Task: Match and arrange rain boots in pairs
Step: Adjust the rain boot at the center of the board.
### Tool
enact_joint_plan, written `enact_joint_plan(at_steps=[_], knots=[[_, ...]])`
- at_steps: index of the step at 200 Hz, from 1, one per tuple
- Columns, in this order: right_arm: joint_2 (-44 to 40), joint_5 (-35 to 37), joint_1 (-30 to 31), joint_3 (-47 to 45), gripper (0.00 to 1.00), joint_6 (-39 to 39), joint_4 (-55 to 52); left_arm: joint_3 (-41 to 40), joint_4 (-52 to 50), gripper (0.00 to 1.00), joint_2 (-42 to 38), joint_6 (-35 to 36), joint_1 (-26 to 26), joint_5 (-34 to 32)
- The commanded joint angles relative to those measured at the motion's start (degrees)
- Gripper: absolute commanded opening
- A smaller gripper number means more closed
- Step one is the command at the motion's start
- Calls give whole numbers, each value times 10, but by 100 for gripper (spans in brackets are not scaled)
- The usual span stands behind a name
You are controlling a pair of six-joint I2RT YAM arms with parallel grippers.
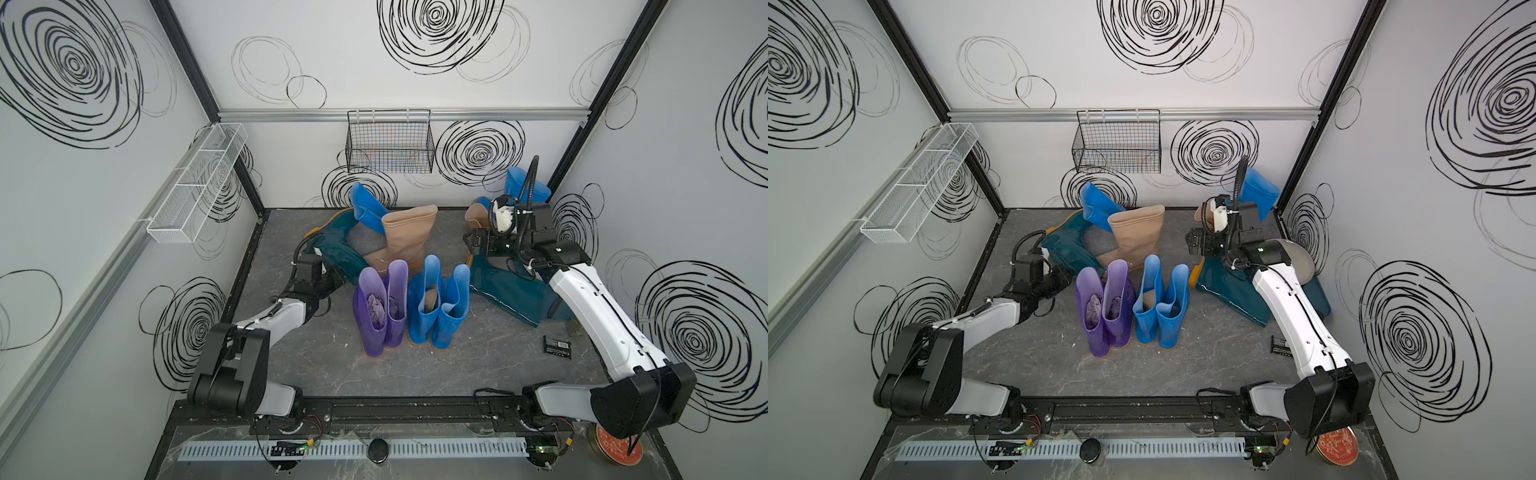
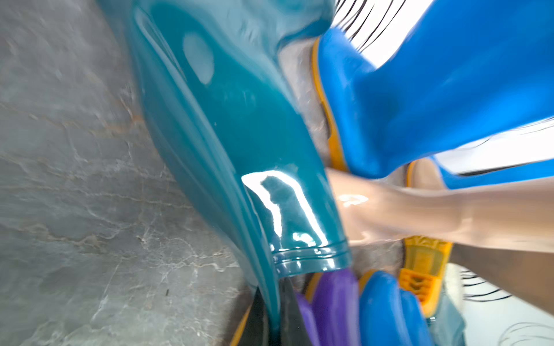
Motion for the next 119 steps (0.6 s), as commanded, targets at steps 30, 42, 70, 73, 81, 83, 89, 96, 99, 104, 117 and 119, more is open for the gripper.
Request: enact_joint_plan(at_steps=[30, 42, 70, 73, 81, 83, 89, 96, 99, 104, 117, 119], knots=[[-11, -23, -2, -5, 100, -9, 14, 108, -4, 0, -109, -45, 30, -32], [-13, -29, -2, -4, 100, -9, 13, 111, 4, 0, -118, -79, 31, -39], [-20, -33, -2, -2, 100, -9, 8, 93, 44, 0, -139, -145, 33, -59], [-21, -33, -2, -2, 100, -9, 7, 91, 44, 0, -143, -149, 33, -62], [-24, -33, -2, -3, 100, -9, 6, 84, 43, 0, -153, -163, 34, -73], [-25, -33, -2, -3, 100, -9, 6, 82, 44, 0, -156, -166, 34, -76], [-26, -34, -2, -4, 100, -9, 5, 72, 47, 0, -165, -175, 36, -82], [-28, -35, -2, -6, 100, -9, 5, 58, 48, 0, -177, -190, 38, -91], [-29, -36, -2, -7, 100, -9, 5, 51, 52, 0, -182, -198, 40, -94], [-30, -37, -2, -7, 100, -9, 4, 39, 60, 0, -191, -209, 42, -97], [-31, -39, -1, -10, 100, -8, 4, 6, 67, 0, -214, -227, 50, -107], [-32, -39, -1, -10, 100, -8, 4, 1, 68, 0, -217, -229, 52, -108]])
